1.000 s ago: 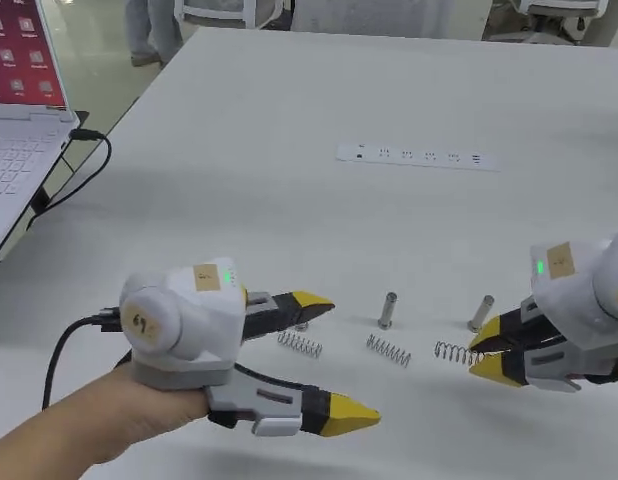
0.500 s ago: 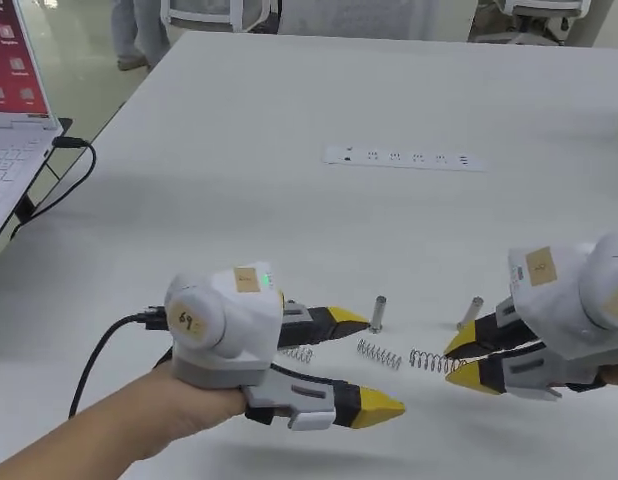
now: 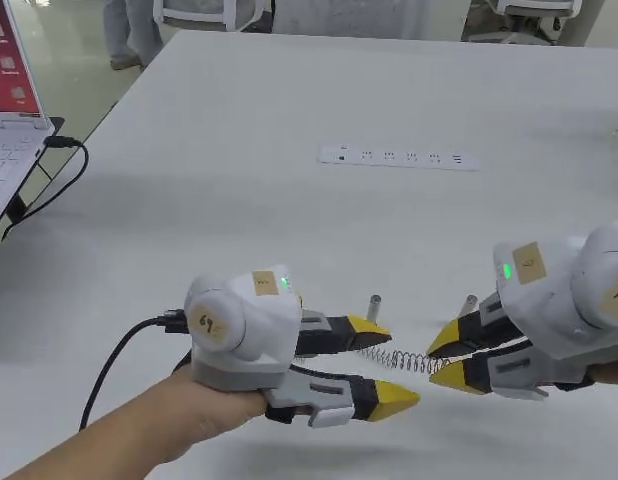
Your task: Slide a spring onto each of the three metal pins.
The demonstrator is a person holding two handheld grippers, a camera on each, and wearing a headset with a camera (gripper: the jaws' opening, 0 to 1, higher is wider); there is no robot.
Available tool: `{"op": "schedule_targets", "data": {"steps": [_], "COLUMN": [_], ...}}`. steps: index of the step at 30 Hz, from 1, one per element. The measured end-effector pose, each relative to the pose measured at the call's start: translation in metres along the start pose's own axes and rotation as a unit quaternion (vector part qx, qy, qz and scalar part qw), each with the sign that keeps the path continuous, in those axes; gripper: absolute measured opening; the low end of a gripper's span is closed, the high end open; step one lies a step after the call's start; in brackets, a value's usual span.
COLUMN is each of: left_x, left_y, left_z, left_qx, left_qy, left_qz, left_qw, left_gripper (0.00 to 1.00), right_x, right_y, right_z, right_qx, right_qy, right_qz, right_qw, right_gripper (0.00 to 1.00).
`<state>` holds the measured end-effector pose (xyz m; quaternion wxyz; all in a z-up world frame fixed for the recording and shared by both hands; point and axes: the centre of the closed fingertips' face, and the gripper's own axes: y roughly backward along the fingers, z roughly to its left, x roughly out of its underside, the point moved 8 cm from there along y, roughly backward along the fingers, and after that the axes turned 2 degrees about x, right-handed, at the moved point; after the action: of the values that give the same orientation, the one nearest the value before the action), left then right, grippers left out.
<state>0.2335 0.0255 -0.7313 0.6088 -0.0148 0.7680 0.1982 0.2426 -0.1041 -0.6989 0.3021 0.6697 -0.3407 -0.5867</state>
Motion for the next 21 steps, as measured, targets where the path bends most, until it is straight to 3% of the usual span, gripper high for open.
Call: {"op": "schedule_targets", "data": {"steps": [8,21], "left_x": [0.0011,0.0009], "left_y": [-0.0014,-0.0027], "left_z": [-0.0002,-0.0006], "left_qx": [0.009,0.014], "left_qy": [-0.003,-0.002], "left_qz": [-0.005,-0.013], "left_qw": [0.9999,0.9998], "left_gripper": [0.17,0.05], "right_x": [-0.0050,-0.0028], "right_y": [-0.0011,-0.0064], "right_z": [0.0010,0.0002], "right_qx": [-0.007,-0.014], "right_qy": [-0.001,0.003], "right_qz": [-0.009,-0.009], "right_qw": [0.9999,0.9999], "right_gripper": [0.08,0.08]}}
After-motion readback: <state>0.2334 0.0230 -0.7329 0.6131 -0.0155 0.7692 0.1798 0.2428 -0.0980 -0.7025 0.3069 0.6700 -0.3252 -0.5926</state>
